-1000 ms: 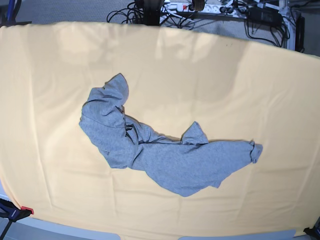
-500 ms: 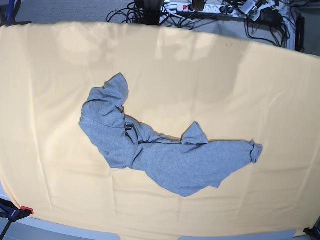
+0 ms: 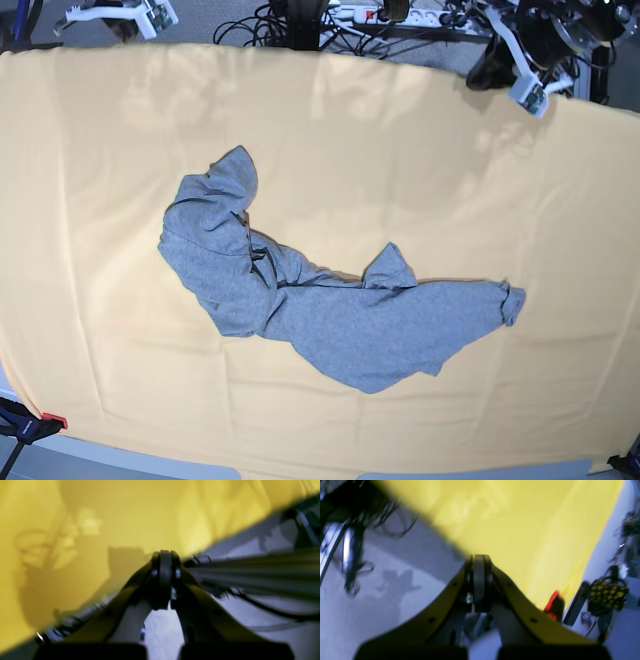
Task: Layout the t-shirt on the table in an organized manner, then fold the t-shirt properly
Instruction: 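Move both grippers down toward opposite ends of the grey t-shirt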
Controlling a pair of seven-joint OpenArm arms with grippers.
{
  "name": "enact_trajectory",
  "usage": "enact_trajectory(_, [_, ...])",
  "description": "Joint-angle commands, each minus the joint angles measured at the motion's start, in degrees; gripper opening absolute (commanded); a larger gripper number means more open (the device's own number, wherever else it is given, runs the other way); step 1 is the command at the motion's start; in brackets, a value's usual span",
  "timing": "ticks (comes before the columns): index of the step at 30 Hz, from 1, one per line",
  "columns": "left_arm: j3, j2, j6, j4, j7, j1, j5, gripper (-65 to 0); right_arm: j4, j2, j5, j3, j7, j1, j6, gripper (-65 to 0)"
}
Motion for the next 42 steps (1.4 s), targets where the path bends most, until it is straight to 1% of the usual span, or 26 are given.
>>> enact_trajectory(1, [-0.39, -0.5, -0.35, 0.85, -1.11, -0.87, -0.7, -65.0, 0.92, 0.24, -0.59, 0.07, 0.79, 0.46, -0.55, -65.0])
enact_trajectory(5, [-0.39, -0.5, -0.33, 0.85, -1.11, -5.66, -0.66, -65.0, 0.92, 0.24, -0.59, 0.07, 2.16, 6.49, -0.11, -65.0])
enact_trajectory(7, [-0.39, -0.5, -0.09, 0.85, -1.14, -8.59, -0.66, -65.0, 0.92, 0.24, -0.59, 0.17, 2.16, 10.47, 1.97, -65.0])
enact_trajectory(9, [-0.39, -0.5, 1.05, 0.85, -1.14, -11.52, -0.66, -65.0, 0.92, 0.24, -0.37, 1.16, 2.58, 13.86, 4.28, -65.0])
enact_trajectory(11, [-0.39, -0.5, 2.34, 0.81, -1.16, -14.01, -0.33, -65.0, 0.92, 0.24, -0.28, 2.62, 4.11, 15.91, 4.35, -65.0])
enact_trajectory(13, [-0.39, -0.66, 2.25, 0.48, -1.44, -15.87, 0.52, -65.0, 0.92, 0.24, 0.81, 4.48, 5.95, 17.57, 4.35, -65.0])
enact_trajectory(17, [-0.33, -2.25, 2.25, -0.44, -3.41, -18.47, 1.09, -65.0, 0.92, 0.24, 8.15, 9.05, 8.66, 20.79, 4.61, -65.0])
enact_trajectory(18, [-0.33, -2.49, 2.25, -0.74, -3.69, -19.08, 1.11, -65.0, 0.92, 0.24, 10.16, 10.23, 9.51, 21.53, 5.62, -65.0])
enact_trajectory(20, [-0.33, -3.17, 2.27, -1.86, -3.85, -20.35, 1.09, -65.0, 0.92, 0.24, 14.38, 12.39, 11.06, 23.28, 8.7, -65.0])
enact_trajectory(22, [-0.33, -3.93, 2.29, -4.04, -4.15, -22.01, 1.07, -65.0, 0.92, 0.24, 19.47, 13.62, 12.9, 25.35, 9.7, -65.0])
enact_trajectory(25, [-0.33, -5.14, 2.25, -9.44, -4.2, -24.96, 0.57, -65.0, 0.48, 0.24, 23.17, 13.84, 15.34, 28.74, 11.45, -65.0])
enact_trajectory(27, [-0.33, -6.12, 2.21, -14.12, -4.17, -27.12, -1.62, -65.0, -2.95, 0.24, 26.01, 13.84, 15.56, 31.52, 12.81, -65.0])
enact_trajectory(28, [-0.28, -6.67, 1.95, -16.61, -4.15, -28.37, -2.86, -65.0, -4.87, 0.24, 27.58, 13.84, 15.67, 32.98, 13.6, -65.0])
enact_trajectory(32, [0.94, -9.05, -2.14, -25.49, -4.07, -33.22, -7.15, -65.0, -13.4, 0.24, 34.25, 13.84, 15.74, 38.77, 17.79, -65.0])
enact_trajectory(35, [3.41, -10.4, -3.17, -30.18, -3.91, -36.94, -8.07, -65.0, -18.56, 0.24, 38.93, 13.84, 15.72, 43.17, 20.57, -65.0])
enact_trajectory(36, [4.63, -10.84, -3.17, -31.45, -3.89, -38.25, -7.98, -65.0, -19.61, 0.24, 40.28, 13.84, 15.72, 44.5, 20.7, -62.3])
enact_trajectory(39, [8.63, -11.82, -3.39, -34.53, -3.54, -42.03, -7.93, -65.0, -21.31, 0.22, 42.97, 13.84, 15.65, 47.43, 20.44, -45.7])
enact_trajectory(40, [9.97, -11.98, -3.65, -35.43, -3.23, -43.15, -7.93, -65.0, -21.77, 0.24, 43.78, 13.84, 15.63, 48.11, 20.48, -41.6])
enact_trajectory(41, [11.32, -12.09, -4.46, -36.33, -2.91, -44.33, -7.96, -65.0, -22.16, 0.22, 44.85, 13.84, 15.63, 48.61, 20.46, -39.0])
enact_trajectory(42, [12.63, -12.09, -5.05, -37.2, -2.34, -45.55, -7.96, -65.0, -22.73, 0.22, 46.29, 13.84, 15.43, 49.18, 20.59, -37.8])
